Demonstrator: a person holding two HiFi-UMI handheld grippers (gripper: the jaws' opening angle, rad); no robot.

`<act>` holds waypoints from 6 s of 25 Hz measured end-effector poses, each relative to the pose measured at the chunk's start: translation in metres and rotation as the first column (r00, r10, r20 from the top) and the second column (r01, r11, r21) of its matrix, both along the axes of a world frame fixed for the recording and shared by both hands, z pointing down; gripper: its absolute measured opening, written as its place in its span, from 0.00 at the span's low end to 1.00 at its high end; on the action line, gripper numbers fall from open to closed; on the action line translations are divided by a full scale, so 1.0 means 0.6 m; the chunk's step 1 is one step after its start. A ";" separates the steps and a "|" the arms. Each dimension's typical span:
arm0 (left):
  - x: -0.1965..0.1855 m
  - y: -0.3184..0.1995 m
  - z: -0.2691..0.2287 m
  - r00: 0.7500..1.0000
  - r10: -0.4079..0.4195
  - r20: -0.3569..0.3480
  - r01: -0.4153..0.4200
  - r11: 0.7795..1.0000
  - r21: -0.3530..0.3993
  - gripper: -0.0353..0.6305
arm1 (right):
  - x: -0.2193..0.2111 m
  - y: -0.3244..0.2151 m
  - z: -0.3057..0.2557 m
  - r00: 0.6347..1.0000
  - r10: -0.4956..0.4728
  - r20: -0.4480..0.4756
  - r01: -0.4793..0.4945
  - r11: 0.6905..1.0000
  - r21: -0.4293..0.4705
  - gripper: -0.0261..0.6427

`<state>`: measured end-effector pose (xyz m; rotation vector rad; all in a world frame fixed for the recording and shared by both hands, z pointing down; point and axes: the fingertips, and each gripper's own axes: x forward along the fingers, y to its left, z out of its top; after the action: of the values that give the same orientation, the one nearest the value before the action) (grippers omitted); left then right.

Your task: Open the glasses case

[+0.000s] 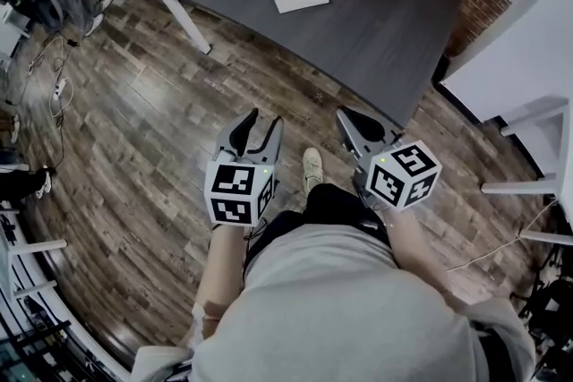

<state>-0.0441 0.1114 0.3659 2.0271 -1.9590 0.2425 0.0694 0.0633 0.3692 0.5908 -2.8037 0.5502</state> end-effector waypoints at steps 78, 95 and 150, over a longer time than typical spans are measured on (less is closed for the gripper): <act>-0.195 -0.652 0.238 0.676 0.687 0.266 -0.566 0.715 -0.410 0.44 | -0.227 -0.571 0.124 0.915 0.394 -0.087 -0.404 0.882 -0.242 0.05; -0.189 -0.651 0.252 0.606 0.739 0.294 -0.593 0.666 -0.453 0.38 | -0.211 -0.549 0.144 0.890 0.447 -0.089 -0.454 0.857 -0.244 0.05; -0.285 -0.732 0.164 0.834 0.528 0.159 -0.479 0.837 -0.263 0.11 | -0.240 -0.565 0.080 0.916 0.394 -0.072 -0.400 0.906 -0.138 0.05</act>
<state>-0.2153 -0.3279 0.4644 2.4157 -1.3775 0.8008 -0.0743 -0.2756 0.4172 1.1377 -2.5754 0.8043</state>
